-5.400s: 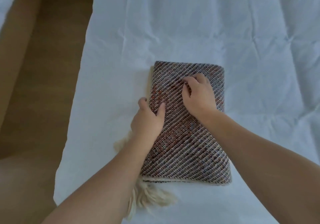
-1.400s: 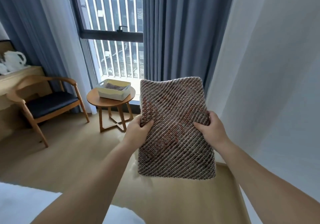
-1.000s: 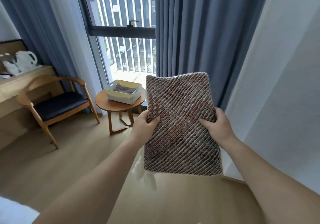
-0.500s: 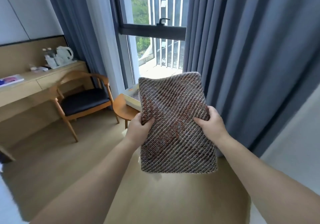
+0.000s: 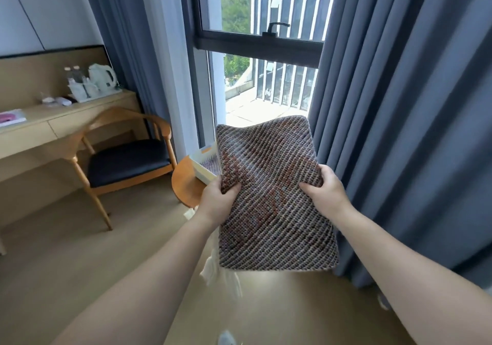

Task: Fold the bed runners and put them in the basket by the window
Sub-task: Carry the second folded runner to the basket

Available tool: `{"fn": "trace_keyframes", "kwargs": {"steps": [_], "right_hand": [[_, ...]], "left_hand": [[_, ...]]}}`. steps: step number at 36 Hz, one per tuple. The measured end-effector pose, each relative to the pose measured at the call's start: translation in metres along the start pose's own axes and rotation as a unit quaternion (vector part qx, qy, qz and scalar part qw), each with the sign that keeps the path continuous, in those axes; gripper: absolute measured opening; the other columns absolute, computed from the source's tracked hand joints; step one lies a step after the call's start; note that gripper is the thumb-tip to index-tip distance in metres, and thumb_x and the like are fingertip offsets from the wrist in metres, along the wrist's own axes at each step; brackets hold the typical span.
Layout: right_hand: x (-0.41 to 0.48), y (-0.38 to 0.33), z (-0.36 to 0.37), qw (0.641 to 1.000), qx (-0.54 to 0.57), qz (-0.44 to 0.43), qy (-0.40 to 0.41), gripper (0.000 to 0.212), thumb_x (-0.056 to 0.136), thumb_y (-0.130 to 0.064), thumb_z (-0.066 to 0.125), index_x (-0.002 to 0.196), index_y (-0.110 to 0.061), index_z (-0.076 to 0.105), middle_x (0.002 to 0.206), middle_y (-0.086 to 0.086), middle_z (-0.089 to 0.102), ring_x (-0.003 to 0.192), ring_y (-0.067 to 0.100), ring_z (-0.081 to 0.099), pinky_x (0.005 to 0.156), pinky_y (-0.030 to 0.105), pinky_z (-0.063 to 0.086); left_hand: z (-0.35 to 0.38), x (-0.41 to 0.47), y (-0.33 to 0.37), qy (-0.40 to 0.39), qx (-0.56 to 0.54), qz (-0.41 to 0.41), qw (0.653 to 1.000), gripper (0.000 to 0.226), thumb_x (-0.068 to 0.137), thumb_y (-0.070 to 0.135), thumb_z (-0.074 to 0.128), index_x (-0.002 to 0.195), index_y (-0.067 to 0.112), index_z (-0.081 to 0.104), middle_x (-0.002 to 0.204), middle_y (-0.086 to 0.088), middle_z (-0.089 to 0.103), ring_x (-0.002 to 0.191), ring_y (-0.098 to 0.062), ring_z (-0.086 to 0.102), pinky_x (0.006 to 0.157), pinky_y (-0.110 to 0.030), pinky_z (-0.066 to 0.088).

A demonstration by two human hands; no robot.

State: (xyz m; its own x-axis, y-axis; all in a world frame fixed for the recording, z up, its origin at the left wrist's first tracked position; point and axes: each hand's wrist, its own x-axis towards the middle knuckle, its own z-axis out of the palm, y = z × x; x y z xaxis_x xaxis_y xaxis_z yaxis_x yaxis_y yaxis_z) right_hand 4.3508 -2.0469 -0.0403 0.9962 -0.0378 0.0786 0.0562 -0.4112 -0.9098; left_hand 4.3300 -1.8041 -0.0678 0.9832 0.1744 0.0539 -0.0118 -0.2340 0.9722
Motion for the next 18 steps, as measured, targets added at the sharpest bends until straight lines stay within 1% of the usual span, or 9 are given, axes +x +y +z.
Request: {"fn": "trace_keyframes", "kwargs": {"steps": [3, 6, 7, 9, 10, 11, 14, 15, 18], "right_hand": [[0.059, -0.001, 0.017, 1.0, 0.001, 0.003, 0.004, 0.042, 0.089, -0.022, 0.067, 0.127, -0.021, 0.049, 0.111, -0.006, 0.062, 0.102, 0.012, 0.06, 0.089, 0.03, 0.049], [0.111, -0.005, 0.033, 1.0, 0.003, 0.011, 0.005, 0.04, 0.089, -0.02, 0.067, 0.125, -0.022, 0.05, 0.111, -0.005, 0.063, 0.103, 0.013, 0.061, 0.091, 0.033, 0.05], [0.128, -0.006, 0.039, 1.0, 0.005, 0.011, 0.005, 0.039, 0.089, -0.019, 0.067, 0.124, -0.023, 0.05, 0.109, -0.006, 0.064, 0.102, 0.012, 0.061, 0.088, 0.03, 0.05], [0.16, -0.013, 0.049, 1.0, 0.007, 0.005, 0.002, 0.036, 0.09, -0.018, 0.066, 0.121, -0.026, 0.05, 0.103, -0.012, 0.063, 0.095, 0.005, 0.061, 0.077, 0.02, 0.047], [0.175, -0.016, 0.055, 1.0, 0.009, 0.002, 0.002, 0.034, 0.091, -0.017, 0.065, 0.119, -0.026, 0.05, 0.1, -0.014, 0.061, 0.092, 0.001, 0.059, 0.073, 0.015, 0.045], [0.189, -0.017, 0.06, 1.0, 0.013, 0.002, 0.0, 0.033, 0.091, -0.016, 0.065, 0.117, -0.026, 0.049, 0.1, -0.014, 0.061, 0.092, 0.0, 0.059, 0.071, 0.013, 0.044], [0.225, -0.013, 0.076, 1.0, 0.013, 0.017, -0.004, 0.038, 0.09, -0.017, 0.067, 0.123, -0.021, 0.049, 0.105, -0.007, 0.062, 0.095, 0.008, 0.06, 0.08, 0.022, 0.047], [0.237, -0.011, 0.08, 1.0, 0.015, 0.022, -0.007, 0.04, 0.09, -0.017, 0.067, 0.125, -0.02, 0.049, 0.107, -0.006, 0.063, 0.093, 0.006, 0.061, 0.079, 0.021, 0.047], [0.278, -0.006, 0.093, 0.999, 0.016, 0.028, -0.019, 0.04, 0.09, -0.016, 0.066, 0.126, -0.017, 0.049, 0.104, -0.006, 0.062, 0.086, -0.004, 0.058, 0.066, 0.014, 0.044]], "left_hand": [[-0.002, 0.064, -0.009, -0.002, -0.001, 0.003, 1.0, 0.026, 0.09, 0.03, 0.063, 0.115, 0.025, 0.057, 0.111, 0.008, 0.066, 0.105, -0.015, 0.061, 0.097, -0.039, 0.047], [-0.004, 0.117, -0.011, -0.01, -0.002, 0.0, 1.0, 0.022, 0.09, 0.03, 0.062, 0.111, 0.03, 0.055, 0.107, 0.013, 0.064, 0.103, -0.011, 0.06, 0.089, -0.03, 0.045], [-0.007, 0.134, -0.011, -0.014, -0.004, -0.003, 1.0, 0.021, 0.09, 0.031, 0.062, 0.111, 0.03, 0.055, 0.106, 0.014, 0.064, 0.102, -0.009, 0.06, 0.086, -0.028, 0.044], [-0.012, 0.169, -0.009, -0.021, -0.006, -0.008, 1.0, 0.024, 0.09, 0.033, 0.062, 0.113, 0.029, 0.056, 0.108, 0.014, 0.065, 0.103, -0.009, 0.06, 0.084, -0.027, 0.044], [-0.015, 0.186, -0.008, -0.022, -0.004, -0.009, 1.0, 0.024, 0.09, 0.034, 0.061, 0.114, 0.028, 0.056, 0.108, 0.013, 0.065, 0.103, -0.009, 0.06, 0.084, -0.027, 0.044], [-0.017, 0.202, -0.009, -0.02, -0.001, -0.01, 1.0, 0.024, 0.091, 0.033, 0.061, 0.114, 0.028, 0.056, 0.108, 0.013, 0.065, 0.103, -0.009, 0.06, 0.085, -0.027, 0.044], [-0.019, 0.237, -0.016, -0.014, 0.01, -0.018, 1.0, 0.026, 0.091, 0.032, 0.061, 0.115, 0.025, 0.057, 0.111, 0.01, 0.065, 0.103, -0.011, 0.06, 0.089, -0.029, 0.045], [-0.019, 0.247, -0.02, -0.016, 0.009, -0.022, 1.0, 0.028, 0.091, 0.031, 0.06, 0.118, 0.025, 0.058, 0.112, 0.01, 0.065, 0.105, -0.012, 0.06, 0.092, -0.031, 0.045], [-0.018, 0.282, -0.028, -0.012, 0.013, -0.04, 0.999, 0.032, 0.091, 0.033, 0.059, 0.122, 0.025, 0.057, 0.115, 0.01, 0.065, 0.108, -0.013, 0.059, 0.098, -0.036, 0.045]]}}
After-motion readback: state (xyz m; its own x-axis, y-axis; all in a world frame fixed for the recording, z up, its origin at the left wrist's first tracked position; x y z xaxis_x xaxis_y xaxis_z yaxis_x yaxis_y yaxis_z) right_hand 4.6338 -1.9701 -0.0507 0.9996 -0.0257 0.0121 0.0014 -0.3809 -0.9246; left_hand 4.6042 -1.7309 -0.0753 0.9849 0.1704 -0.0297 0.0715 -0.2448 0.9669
